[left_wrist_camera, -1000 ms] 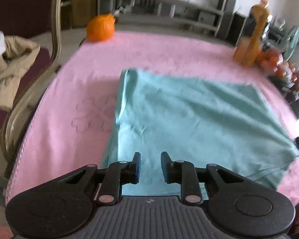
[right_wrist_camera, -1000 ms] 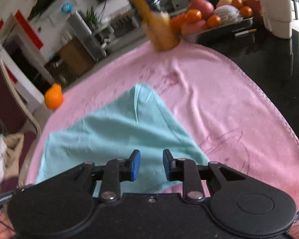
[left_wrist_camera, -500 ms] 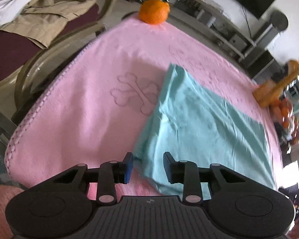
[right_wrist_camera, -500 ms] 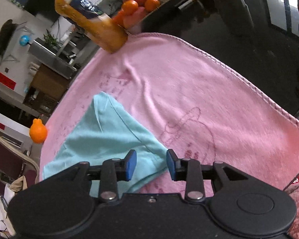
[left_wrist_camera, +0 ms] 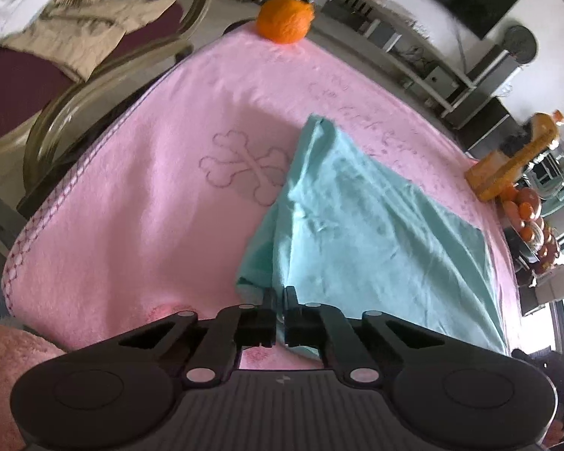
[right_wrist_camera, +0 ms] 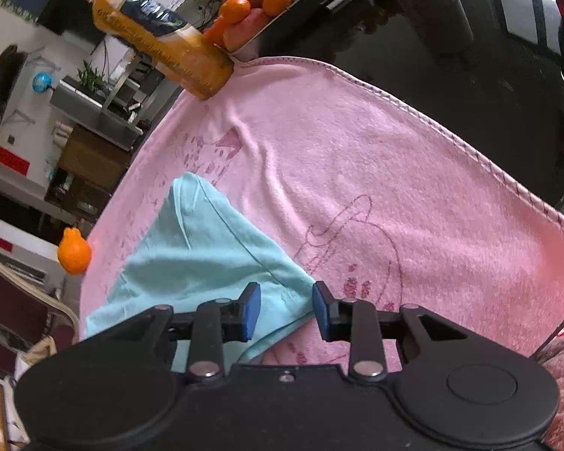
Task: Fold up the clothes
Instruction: 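Grasp the folded shirt edge with the left tool while the right tool grasps the hem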
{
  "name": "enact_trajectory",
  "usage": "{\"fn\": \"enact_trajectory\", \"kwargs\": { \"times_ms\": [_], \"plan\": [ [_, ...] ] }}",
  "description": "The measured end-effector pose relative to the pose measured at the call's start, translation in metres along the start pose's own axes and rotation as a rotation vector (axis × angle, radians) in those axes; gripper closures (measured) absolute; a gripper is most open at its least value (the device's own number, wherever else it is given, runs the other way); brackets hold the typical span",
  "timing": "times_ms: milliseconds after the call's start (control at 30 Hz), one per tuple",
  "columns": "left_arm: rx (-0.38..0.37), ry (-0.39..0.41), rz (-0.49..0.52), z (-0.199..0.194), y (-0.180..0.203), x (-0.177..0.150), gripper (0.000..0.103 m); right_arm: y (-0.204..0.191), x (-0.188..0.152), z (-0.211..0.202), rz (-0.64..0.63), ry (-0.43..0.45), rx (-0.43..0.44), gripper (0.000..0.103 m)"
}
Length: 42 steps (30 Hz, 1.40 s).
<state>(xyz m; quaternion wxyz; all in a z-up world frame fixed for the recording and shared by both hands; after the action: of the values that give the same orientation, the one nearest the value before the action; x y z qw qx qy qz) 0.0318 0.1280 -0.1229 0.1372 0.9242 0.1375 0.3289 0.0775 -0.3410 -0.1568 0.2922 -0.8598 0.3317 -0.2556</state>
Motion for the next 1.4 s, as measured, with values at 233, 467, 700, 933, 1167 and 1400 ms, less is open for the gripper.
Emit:
{"fn": "enact_trajectory", "kwargs": {
  "times_ms": [233,467,700,933,1167,1400],
  "plan": [
    [-0.011,0.049,0.036,-0.005,0.009,0.001,0.103,0.005,0.009,-0.011,0.050,0.102,-0.016,0.072],
    [0.007,0.044,-0.006,0.000,-0.004,0.003,0.103,-0.008,-0.001,0.006,-0.121,0.050,-0.121,0.101],
    [-0.061,0.155,-0.099,-0.026,-0.015,0.013,0.103,-0.016,0.000,-0.019,-0.108,0.100,0.003,0.101],
    [0.083,0.038,-0.094,-0.008,-0.026,0.004,0.103,-0.013,-0.002,-0.024,-0.060,0.063,0.037,0.101],
    [0.321,-0.014,0.009,-0.002,-0.019,0.001,0.096,-0.025,-0.020,-0.006,-0.264,0.036,-0.166,0.096],
    [0.182,0.129,0.237,-0.009,0.031,0.014,0.087,-0.054,-0.027,-0.025,-0.371,0.110,0.042,0.091]
  ]
}}
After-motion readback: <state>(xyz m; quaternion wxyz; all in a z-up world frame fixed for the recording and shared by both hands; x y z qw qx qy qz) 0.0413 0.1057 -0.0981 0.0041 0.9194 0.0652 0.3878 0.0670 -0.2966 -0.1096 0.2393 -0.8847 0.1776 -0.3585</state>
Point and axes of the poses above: each gripper's, at about its wrist camera, not at the fingertips, and z roughly the way its jaws point, y to its right, x to its top, the point moved 5 cm from there along z, roughly the way its jaws point, and after that the axes turned 7 degrees about z, right-handed, at the moved point
